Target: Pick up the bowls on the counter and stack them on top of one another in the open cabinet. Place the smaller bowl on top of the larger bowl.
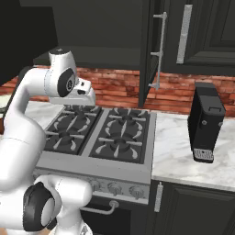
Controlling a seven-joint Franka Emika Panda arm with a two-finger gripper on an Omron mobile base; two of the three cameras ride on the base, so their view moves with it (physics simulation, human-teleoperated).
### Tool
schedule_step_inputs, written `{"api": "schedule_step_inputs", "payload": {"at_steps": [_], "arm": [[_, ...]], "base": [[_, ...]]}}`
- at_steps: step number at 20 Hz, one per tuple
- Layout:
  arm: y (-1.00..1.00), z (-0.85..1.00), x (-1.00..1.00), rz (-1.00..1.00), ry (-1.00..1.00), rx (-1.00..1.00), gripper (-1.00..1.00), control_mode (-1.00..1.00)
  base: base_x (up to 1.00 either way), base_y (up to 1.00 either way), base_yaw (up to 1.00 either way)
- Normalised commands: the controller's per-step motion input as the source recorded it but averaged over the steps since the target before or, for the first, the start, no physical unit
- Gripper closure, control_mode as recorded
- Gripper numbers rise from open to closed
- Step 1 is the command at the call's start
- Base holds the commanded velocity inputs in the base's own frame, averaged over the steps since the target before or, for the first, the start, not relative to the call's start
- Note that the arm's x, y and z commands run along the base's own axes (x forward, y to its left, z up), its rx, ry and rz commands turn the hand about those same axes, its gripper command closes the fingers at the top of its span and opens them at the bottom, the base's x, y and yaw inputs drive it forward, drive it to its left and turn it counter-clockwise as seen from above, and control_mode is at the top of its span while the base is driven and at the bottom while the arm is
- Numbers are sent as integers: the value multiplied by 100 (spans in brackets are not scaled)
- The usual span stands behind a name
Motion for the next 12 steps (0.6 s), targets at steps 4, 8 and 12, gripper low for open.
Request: {"api": "schedule_step_inputs", "payload": {"at_steps": [4,8,12], "arm": [[0,0,-29,0,-5,0,-100,-100],[0,0,-67,1,-14,0,-100,-100],[0,0,-82,1,-15,0,-100,-100]], "base": [[0,0,0],[0,0,0],[0,0,0]]}}
